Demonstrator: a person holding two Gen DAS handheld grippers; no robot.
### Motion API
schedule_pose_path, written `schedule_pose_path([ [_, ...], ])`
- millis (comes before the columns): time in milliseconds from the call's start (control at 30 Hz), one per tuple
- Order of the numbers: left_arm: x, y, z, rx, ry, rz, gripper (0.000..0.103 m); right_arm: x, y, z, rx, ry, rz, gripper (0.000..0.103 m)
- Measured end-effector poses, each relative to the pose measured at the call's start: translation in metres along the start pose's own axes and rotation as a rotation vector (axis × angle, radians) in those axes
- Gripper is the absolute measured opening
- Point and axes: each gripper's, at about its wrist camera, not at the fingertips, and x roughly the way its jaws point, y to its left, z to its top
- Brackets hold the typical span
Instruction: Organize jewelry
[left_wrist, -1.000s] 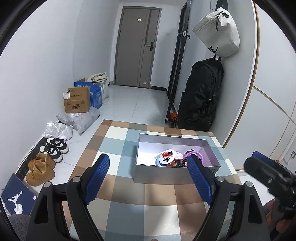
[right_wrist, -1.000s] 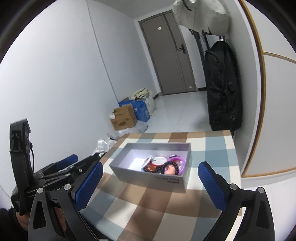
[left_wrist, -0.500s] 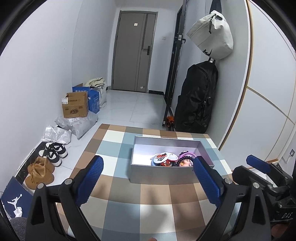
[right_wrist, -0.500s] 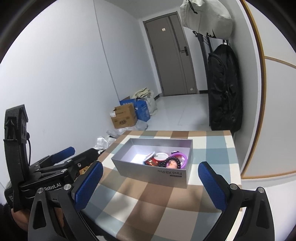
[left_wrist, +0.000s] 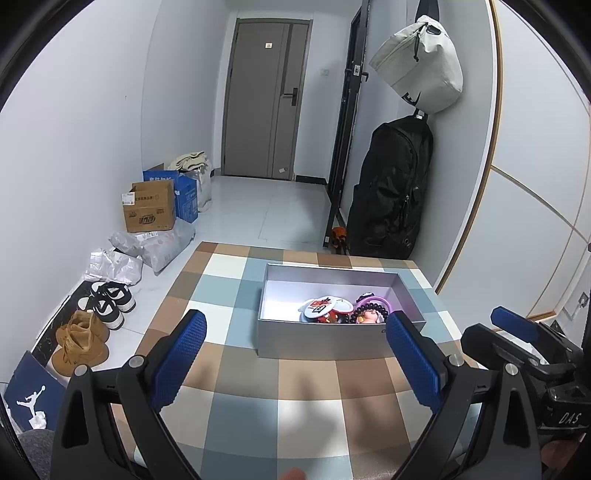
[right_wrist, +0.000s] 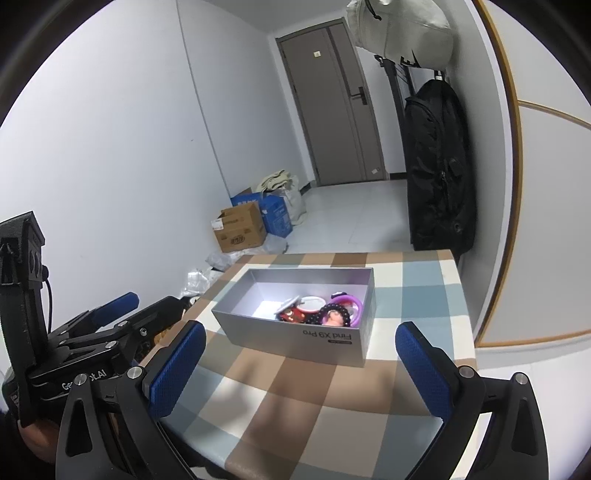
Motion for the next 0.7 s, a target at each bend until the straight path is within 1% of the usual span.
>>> schedule_pose_path([
  [433, -0.0003, -0.0045, 0.0012, 0.012, -0.005, 0.016, 0.095, 0.002, -0.0001, -0.0016, 0.005, 0.01, -0.002, 0.103],
  [633, -0.0054, -0.001, 0.0012, -0.001, -0.033, 0.022, 0.095, 0.0037, -0.0003, -0.0019, 0.004, 0.017, -0.002, 0.103],
  [700, -0.0044, -0.0002, 0.001, 0.0, -0.03, 0.022, 0.095, 0.0044, -0.0006, -0.0022, 0.004, 0.023, -0.004, 0.103],
])
